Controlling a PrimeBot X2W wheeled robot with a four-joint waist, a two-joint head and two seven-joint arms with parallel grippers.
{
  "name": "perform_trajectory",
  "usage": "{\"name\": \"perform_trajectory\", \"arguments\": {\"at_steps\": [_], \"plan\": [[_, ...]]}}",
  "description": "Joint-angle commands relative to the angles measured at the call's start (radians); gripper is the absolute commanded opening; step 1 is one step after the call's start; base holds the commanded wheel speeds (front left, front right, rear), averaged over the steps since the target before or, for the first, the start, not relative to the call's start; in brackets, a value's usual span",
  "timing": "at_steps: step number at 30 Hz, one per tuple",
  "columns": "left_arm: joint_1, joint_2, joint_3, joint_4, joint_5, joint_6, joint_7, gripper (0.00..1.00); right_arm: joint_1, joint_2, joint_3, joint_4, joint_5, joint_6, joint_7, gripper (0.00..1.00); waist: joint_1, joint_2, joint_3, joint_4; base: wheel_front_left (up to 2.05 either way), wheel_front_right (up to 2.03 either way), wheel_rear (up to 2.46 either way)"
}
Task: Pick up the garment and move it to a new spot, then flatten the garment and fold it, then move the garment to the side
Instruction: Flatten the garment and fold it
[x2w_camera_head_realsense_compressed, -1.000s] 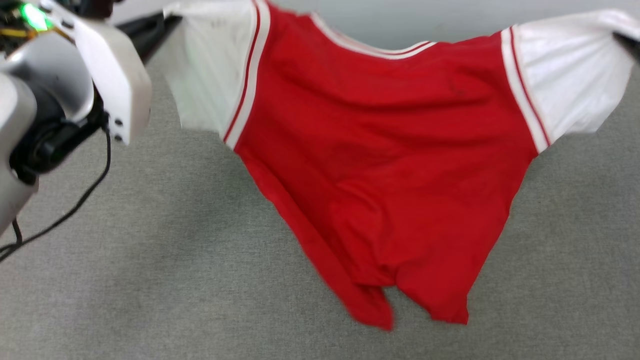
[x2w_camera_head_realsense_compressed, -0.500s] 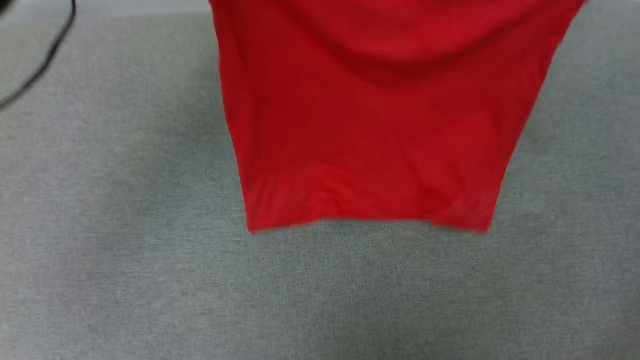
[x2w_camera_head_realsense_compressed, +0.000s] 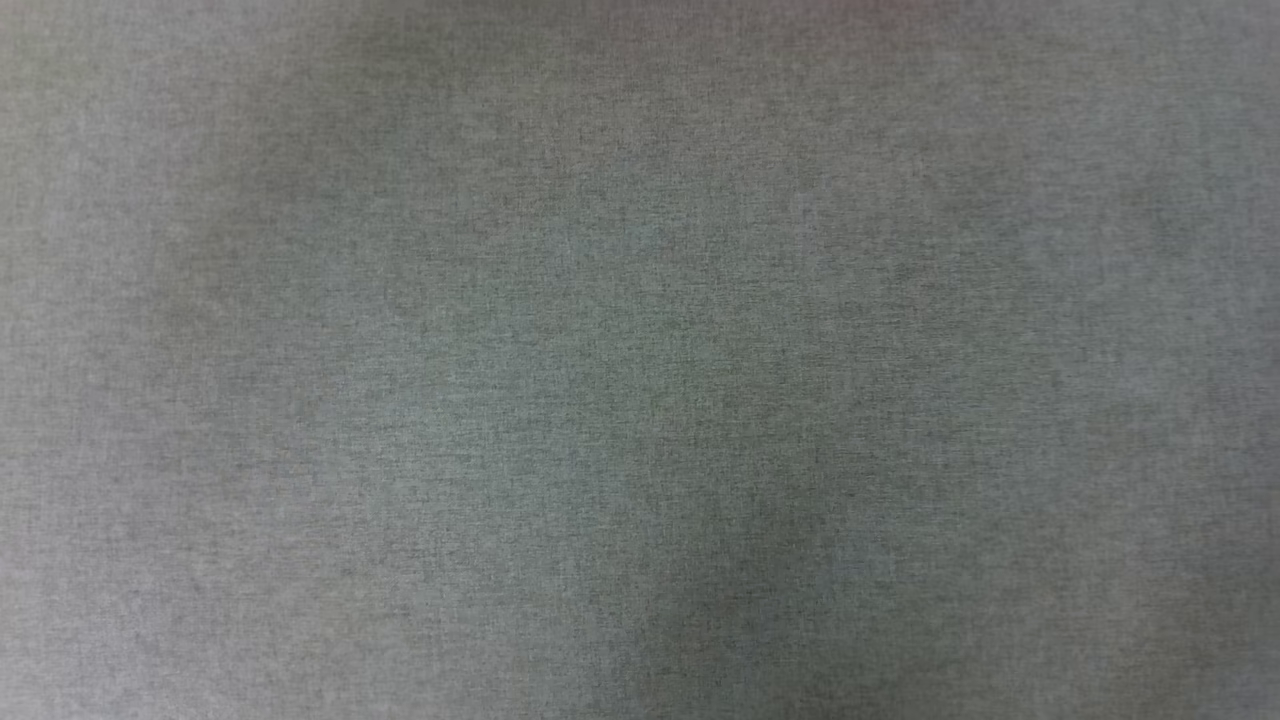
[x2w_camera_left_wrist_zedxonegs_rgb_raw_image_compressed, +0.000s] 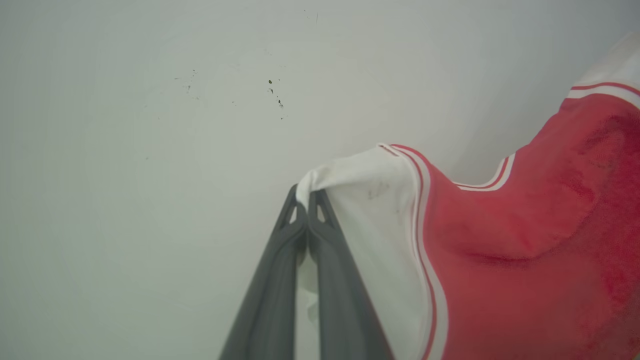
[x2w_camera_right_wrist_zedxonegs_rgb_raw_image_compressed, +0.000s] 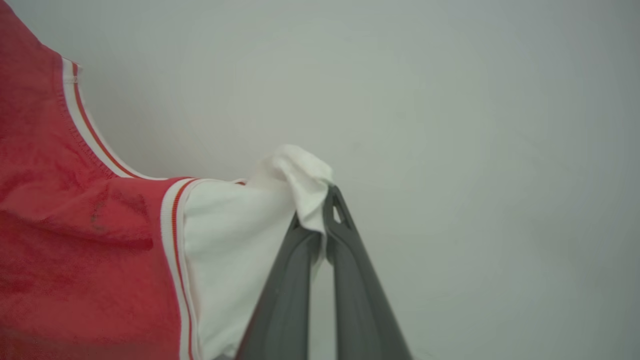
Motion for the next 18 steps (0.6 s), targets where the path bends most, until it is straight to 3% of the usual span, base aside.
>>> {"name": "perform_trajectory", "arguments": {"at_steps": [1, 10, 18], "plan": [[-0.020, -0.013, 0.004, 0.025, 0.001, -0.005, -0.018, 0.00, -0.026, 0.015, 0.012, 0.029, -0.011, -0.001, -0.019, 0.00, -0.0001, 0.0000, 0.010, 0.005, 0.00, 0.00, 0.00], [0.041, -0.053, -0.049, 0.155, -0.025, -0.024, -0.105, 0.00, 0.013, 0.064, 0.106, 0.154, 0.022, -0.001, -0.120, 0.00, -0.0001, 0.0000, 0.032, 0.015, 0.00, 0.00, 0.00], [0.287, -0.038, -0.125, 0.173, -0.092, -0.027, -0.200, 0.00, 0.205, 0.133, 0.193, 0.243, 0.115, -0.001, -0.222, 0.00, -0.0001, 0.0000, -0.016, 0.000, 0.00, 0.00, 0.00]]}}
